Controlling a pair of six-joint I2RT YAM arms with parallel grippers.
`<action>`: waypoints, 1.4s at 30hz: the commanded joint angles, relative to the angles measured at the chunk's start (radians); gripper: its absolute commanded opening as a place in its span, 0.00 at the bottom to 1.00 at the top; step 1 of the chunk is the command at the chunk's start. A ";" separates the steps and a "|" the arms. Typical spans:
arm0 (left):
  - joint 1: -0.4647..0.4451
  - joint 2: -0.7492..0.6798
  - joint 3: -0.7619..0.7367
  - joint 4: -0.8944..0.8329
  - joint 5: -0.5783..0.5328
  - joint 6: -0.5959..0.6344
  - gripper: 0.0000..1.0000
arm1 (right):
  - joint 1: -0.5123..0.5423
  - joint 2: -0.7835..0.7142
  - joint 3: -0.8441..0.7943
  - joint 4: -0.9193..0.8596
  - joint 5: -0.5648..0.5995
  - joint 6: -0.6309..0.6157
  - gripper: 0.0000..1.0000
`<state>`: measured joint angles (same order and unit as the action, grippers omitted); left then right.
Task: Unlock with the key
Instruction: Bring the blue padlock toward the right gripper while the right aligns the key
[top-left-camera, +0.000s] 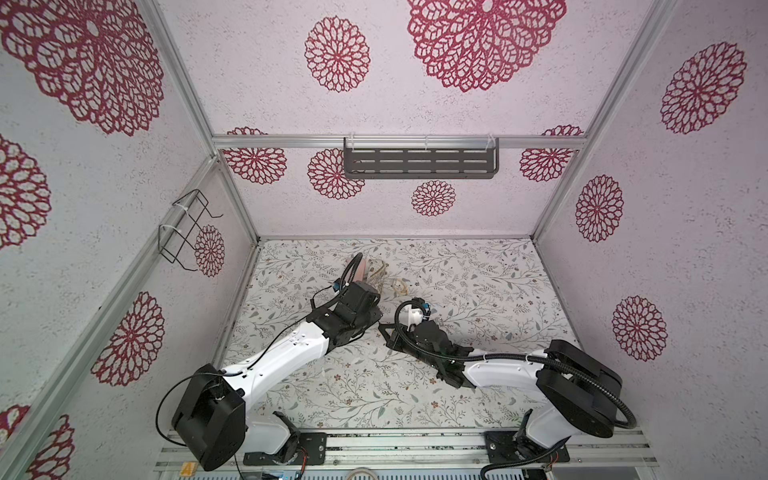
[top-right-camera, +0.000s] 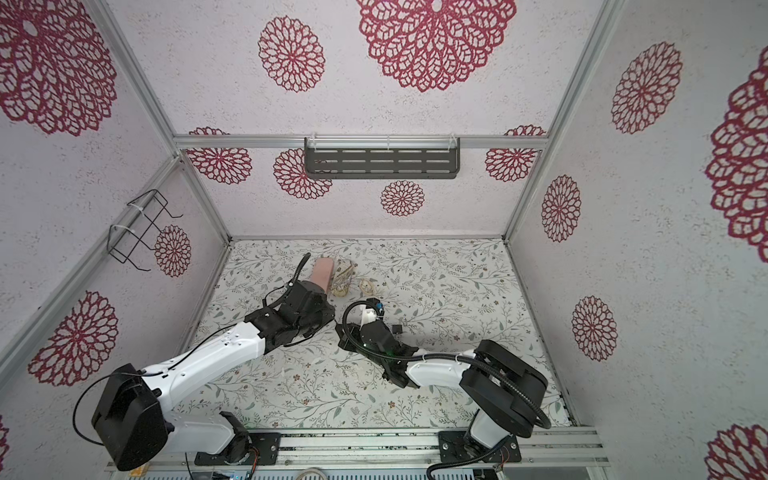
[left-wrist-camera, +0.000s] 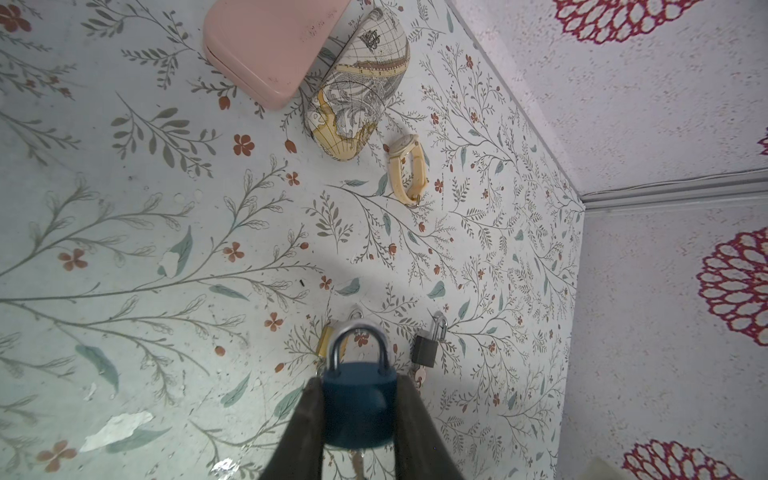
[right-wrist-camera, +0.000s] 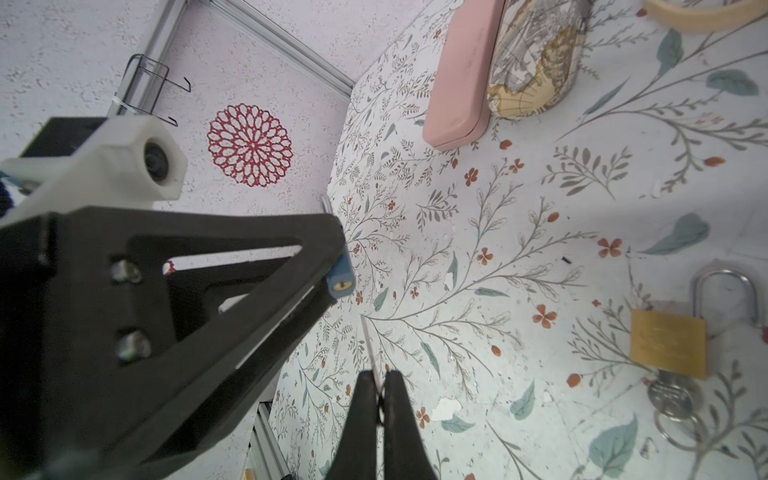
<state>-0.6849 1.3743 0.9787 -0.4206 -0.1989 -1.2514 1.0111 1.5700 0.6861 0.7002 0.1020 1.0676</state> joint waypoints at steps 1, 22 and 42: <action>-0.011 -0.021 0.015 0.022 -0.030 -0.022 0.00 | 0.003 0.000 0.031 0.068 0.027 0.002 0.00; -0.020 -0.033 0.011 0.028 -0.022 -0.030 0.00 | 0.003 0.008 0.060 0.052 0.050 -0.039 0.00; -0.041 -0.079 -0.027 0.088 0.061 -0.077 0.00 | 0.003 -0.002 0.126 -0.025 0.131 -0.142 0.00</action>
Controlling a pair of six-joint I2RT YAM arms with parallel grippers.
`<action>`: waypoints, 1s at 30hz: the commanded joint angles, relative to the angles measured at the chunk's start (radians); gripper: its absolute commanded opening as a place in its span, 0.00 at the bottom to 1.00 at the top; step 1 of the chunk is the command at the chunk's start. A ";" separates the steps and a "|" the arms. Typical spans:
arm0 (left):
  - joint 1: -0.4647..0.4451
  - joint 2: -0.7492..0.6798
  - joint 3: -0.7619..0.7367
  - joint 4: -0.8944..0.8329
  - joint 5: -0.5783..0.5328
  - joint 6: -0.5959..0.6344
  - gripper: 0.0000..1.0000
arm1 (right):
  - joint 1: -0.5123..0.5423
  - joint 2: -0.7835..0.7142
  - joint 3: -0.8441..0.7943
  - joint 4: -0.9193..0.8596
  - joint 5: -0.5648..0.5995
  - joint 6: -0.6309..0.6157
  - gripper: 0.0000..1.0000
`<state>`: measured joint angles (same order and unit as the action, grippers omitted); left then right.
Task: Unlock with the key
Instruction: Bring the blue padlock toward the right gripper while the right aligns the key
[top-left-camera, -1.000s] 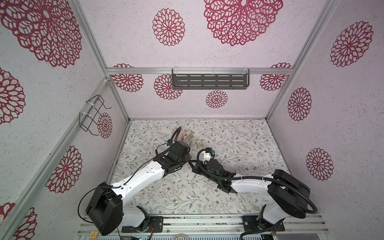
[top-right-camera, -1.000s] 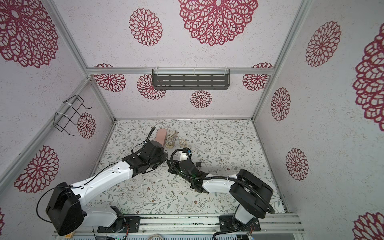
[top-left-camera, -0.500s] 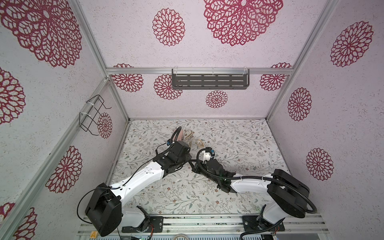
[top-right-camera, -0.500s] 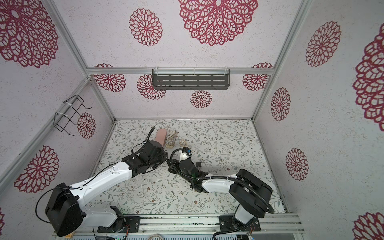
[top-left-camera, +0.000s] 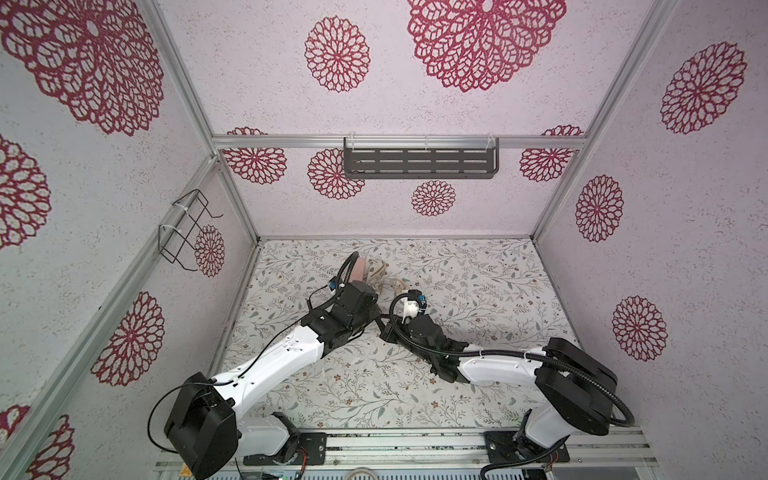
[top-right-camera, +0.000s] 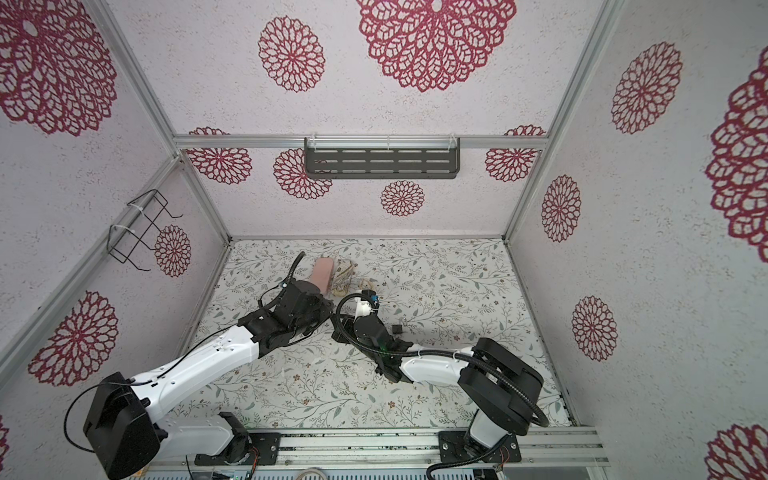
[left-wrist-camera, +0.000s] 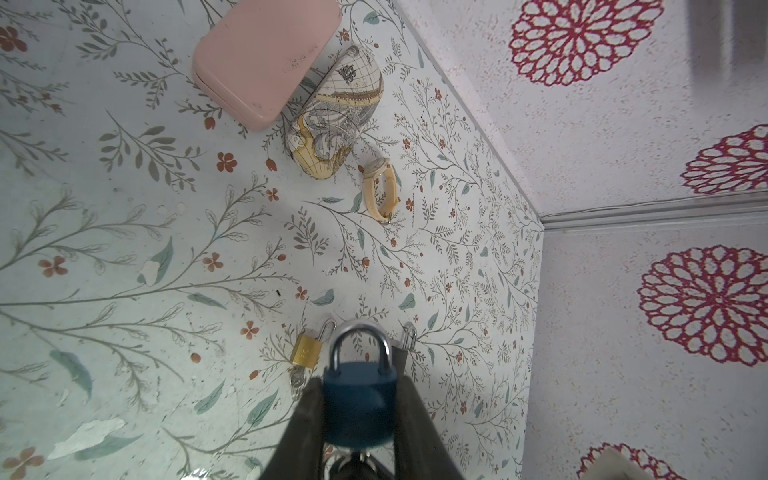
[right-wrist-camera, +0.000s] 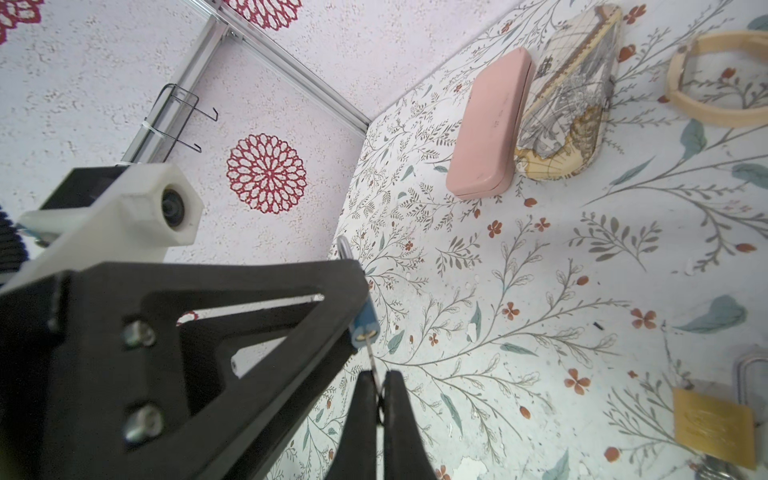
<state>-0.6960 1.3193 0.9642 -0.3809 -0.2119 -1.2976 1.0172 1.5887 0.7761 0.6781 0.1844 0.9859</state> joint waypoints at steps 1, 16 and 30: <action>-0.033 -0.022 -0.016 0.051 0.081 -0.031 0.00 | -0.002 -0.025 0.040 -0.005 0.048 -0.074 0.00; -0.082 -0.017 -0.036 0.088 0.175 -0.023 0.00 | -0.011 -0.071 0.118 -0.048 0.008 -0.191 0.00; -0.106 -0.034 -0.052 0.141 0.176 -0.017 0.00 | -0.042 -0.104 0.111 0.009 -0.119 -0.055 0.00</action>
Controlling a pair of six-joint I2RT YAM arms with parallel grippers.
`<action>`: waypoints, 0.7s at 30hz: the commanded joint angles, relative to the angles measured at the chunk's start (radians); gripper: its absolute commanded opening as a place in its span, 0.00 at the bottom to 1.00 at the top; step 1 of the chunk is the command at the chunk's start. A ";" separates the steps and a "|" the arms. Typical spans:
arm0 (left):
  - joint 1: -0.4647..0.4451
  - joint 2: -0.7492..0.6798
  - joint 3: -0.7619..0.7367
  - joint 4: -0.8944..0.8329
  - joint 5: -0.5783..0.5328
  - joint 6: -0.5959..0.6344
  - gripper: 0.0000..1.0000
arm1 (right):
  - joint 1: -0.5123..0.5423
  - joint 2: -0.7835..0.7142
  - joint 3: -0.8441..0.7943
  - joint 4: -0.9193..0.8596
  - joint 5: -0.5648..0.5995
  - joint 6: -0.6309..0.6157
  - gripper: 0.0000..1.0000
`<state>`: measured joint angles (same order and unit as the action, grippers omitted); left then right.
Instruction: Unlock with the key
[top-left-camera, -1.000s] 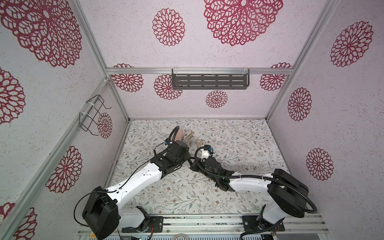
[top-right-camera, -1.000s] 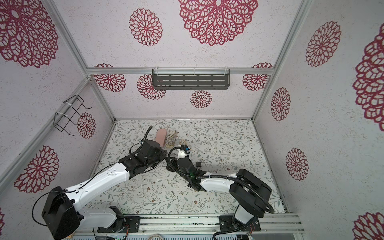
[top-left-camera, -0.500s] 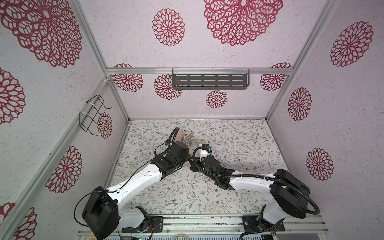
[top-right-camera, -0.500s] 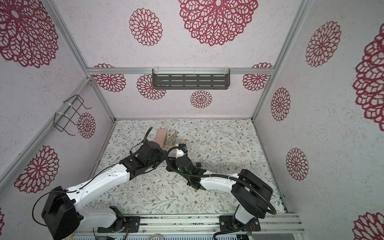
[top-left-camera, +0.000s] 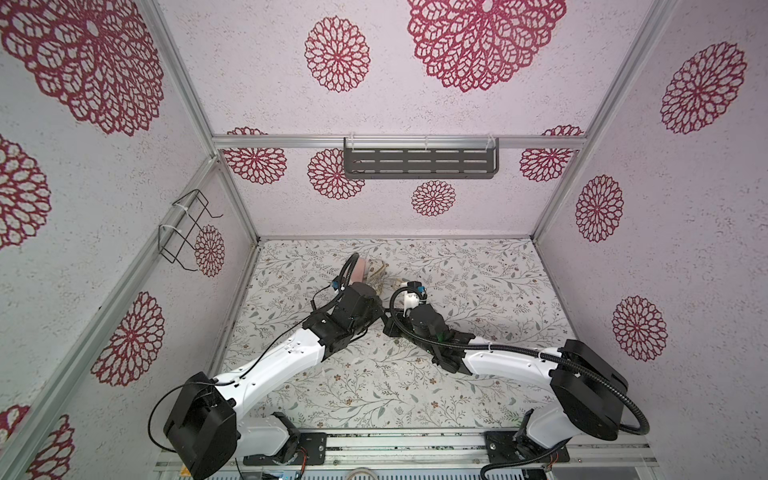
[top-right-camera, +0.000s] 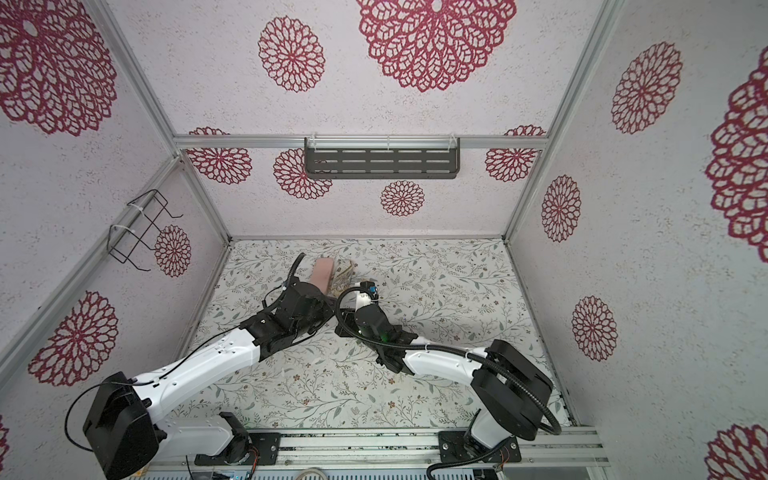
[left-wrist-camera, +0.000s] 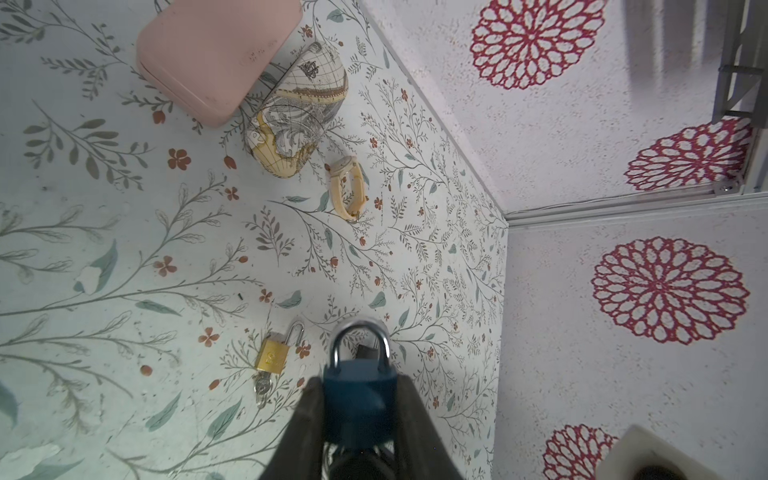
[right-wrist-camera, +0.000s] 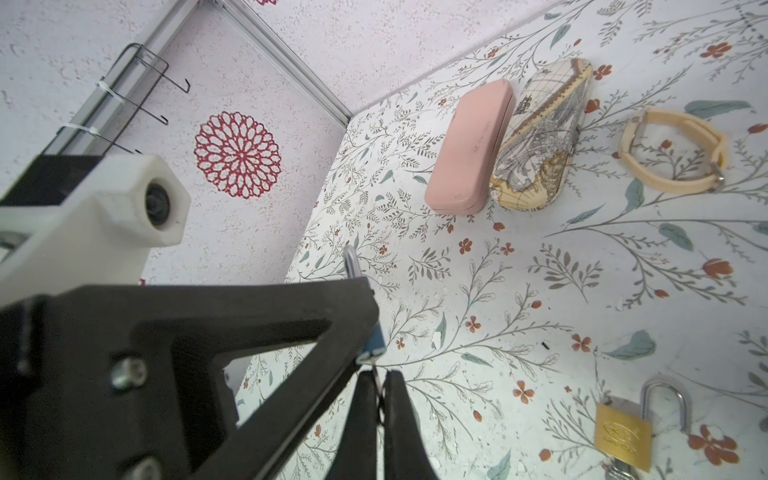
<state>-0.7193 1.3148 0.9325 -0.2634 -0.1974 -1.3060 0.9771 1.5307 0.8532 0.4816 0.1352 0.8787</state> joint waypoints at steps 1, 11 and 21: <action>-0.082 -0.037 -0.028 0.021 0.149 -0.007 0.00 | -0.002 -0.046 0.031 0.218 -0.086 0.073 0.00; -0.033 -0.102 -0.123 0.085 0.097 -0.033 0.00 | -0.006 -0.043 -0.012 0.377 -0.196 0.243 0.00; 0.001 -0.148 -0.199 0.235 0.077 -0.055 0.00 | -0.006 0.005 -0.048 0.611 -0.252 0.380 0.00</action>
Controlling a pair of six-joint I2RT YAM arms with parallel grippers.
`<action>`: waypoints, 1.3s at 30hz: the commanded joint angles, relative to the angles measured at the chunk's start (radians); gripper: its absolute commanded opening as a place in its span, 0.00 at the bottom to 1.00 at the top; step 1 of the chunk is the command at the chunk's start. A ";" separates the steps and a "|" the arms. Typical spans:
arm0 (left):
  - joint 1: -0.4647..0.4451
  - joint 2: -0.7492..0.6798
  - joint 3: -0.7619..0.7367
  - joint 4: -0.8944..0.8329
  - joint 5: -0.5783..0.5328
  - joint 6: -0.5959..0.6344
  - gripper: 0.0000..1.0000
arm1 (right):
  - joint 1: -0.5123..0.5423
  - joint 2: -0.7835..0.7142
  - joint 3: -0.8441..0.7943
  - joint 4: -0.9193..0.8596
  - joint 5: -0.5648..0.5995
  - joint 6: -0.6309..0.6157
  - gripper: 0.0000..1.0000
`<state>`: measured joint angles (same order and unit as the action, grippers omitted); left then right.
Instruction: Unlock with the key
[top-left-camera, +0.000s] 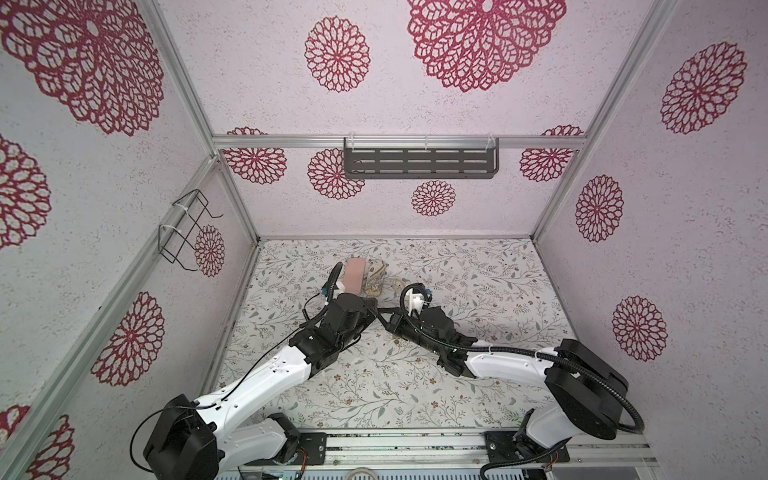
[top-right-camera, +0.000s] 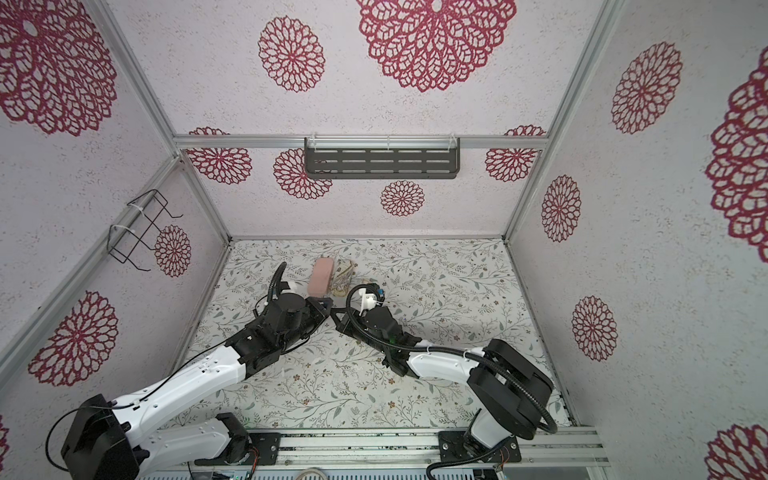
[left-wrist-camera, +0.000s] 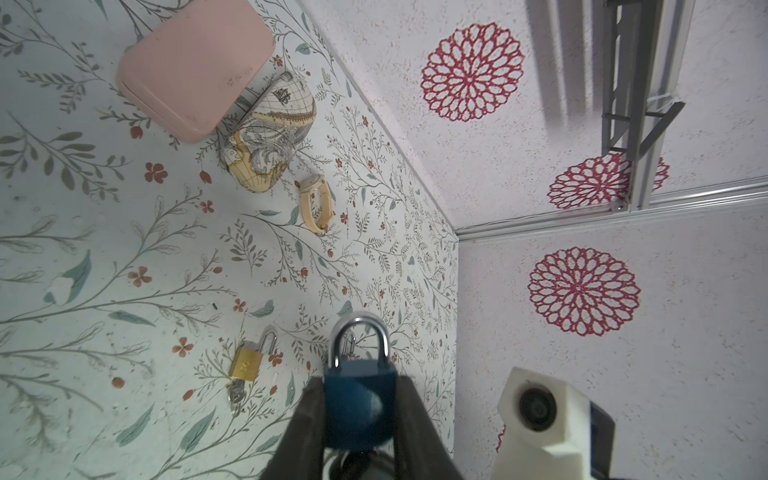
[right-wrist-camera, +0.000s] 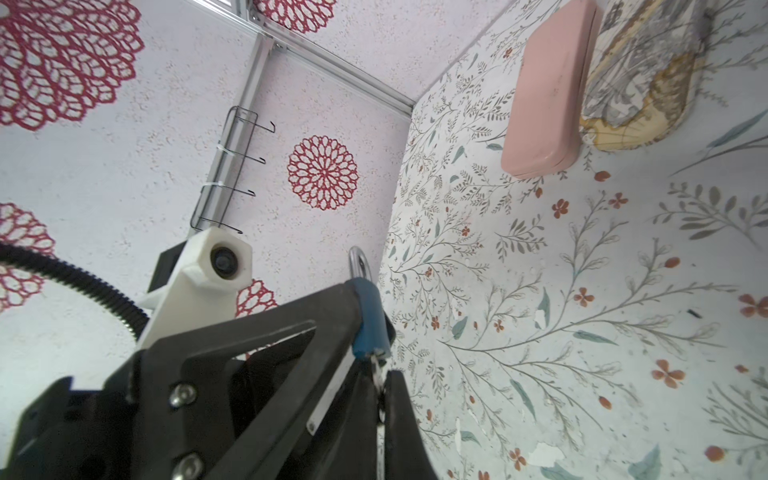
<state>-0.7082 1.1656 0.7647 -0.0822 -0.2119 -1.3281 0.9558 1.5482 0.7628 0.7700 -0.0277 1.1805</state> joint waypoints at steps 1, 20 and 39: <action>-0.009 -0.002 -0.039 0.069 0.083 -0.035 0.00 | 0.016 -0.008 0.041 0.335 -0.089 0.080 0.00; 0.021 -0.051 -0.099 0.197 0.045 -0.017 0.00 | 0.035 -0.004 0.039 0.423 -0.098 0.063 0.00; 0.125 -0.140 0.038 -0.043 0.151 0.207 0.65 | 0.040 -0.164 0.137 -0.303 0.068 -0.427 0.00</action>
<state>-0.5941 1.0298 0.7536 -0.0509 -0.0853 -1.1843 0.9916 1.4322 0.8482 0.5930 -0.0036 0.9138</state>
